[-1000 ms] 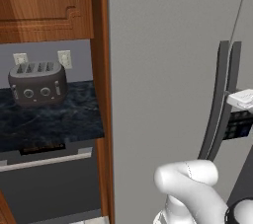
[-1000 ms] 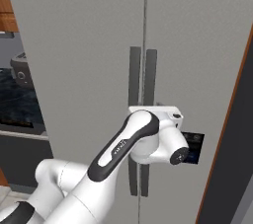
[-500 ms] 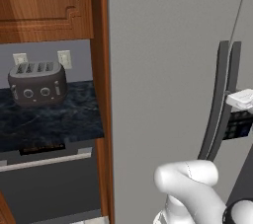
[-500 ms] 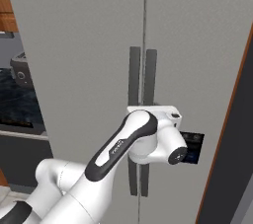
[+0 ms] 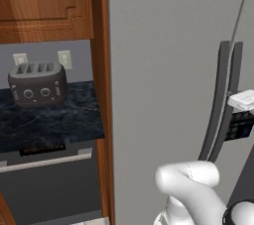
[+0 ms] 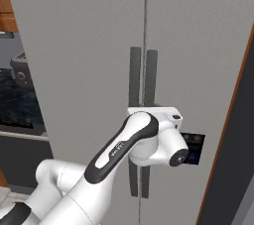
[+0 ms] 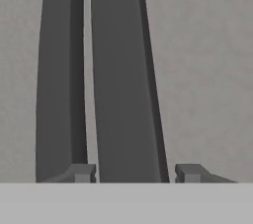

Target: Open the freezer door, pick up the ice cube tray from the freezer, and place it on the dining counter.

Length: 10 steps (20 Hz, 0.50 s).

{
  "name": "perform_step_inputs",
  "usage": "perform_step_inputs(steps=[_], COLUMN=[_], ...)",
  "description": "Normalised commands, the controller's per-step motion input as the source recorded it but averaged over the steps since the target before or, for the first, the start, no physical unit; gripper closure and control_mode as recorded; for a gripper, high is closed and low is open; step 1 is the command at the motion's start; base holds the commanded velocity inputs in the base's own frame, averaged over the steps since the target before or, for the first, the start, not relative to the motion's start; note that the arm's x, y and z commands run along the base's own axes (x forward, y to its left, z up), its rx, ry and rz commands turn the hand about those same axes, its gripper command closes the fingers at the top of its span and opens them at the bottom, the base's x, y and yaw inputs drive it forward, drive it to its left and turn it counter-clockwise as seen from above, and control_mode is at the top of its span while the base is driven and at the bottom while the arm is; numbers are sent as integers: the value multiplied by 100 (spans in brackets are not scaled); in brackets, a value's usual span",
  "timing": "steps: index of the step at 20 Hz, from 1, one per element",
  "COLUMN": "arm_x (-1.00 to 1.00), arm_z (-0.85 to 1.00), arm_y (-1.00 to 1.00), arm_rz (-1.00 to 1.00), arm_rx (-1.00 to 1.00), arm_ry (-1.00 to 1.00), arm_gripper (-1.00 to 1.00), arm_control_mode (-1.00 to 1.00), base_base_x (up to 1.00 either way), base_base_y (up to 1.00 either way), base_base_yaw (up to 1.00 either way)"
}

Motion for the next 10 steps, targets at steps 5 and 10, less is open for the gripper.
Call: perform_step_inputs(steps=[5,10], arm_x=[-61,-77], arm_z=[0,1], arm_y=[-42,-62], arm_rz=[-1,-6], arm_rx=[0,0], arm_ry=[0,0], arm_gripper=[100,100], arm_control_mode=[-100,-100], base_base_x=[0,0], base_base_y=[0,0], base_base_yaw=[0,0])
